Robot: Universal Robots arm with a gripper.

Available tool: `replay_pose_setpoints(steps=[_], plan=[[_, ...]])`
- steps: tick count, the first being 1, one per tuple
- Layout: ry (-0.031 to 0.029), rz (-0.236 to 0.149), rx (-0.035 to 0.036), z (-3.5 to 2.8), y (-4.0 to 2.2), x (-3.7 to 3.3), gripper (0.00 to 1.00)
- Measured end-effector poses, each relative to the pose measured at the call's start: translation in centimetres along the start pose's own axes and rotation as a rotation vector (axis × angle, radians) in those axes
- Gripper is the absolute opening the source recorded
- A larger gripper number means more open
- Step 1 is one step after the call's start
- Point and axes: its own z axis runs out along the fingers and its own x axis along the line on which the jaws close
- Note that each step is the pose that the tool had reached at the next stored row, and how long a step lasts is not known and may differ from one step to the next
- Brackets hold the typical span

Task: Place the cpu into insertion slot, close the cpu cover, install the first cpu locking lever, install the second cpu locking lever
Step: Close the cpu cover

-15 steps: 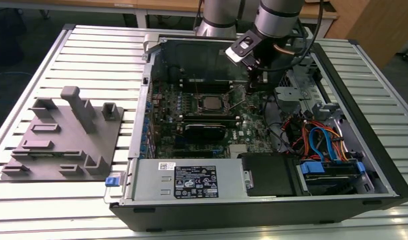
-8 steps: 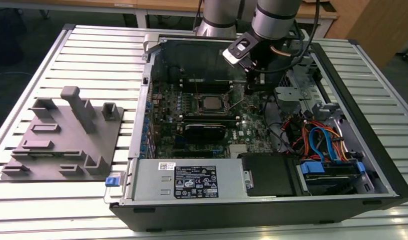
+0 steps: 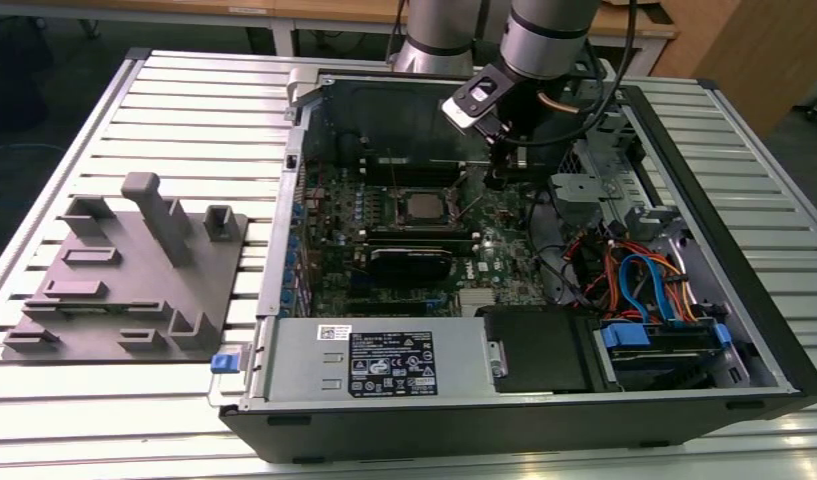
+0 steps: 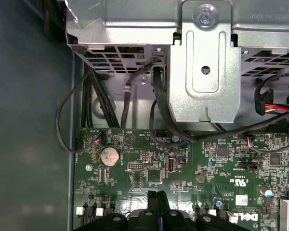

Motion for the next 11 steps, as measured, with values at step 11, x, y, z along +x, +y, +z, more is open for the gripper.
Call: replay_pose_setpoints(steps=[11], plan=[[-0.0001,0.0,0.0,-0.12,-0.15,0.0,0.1]])
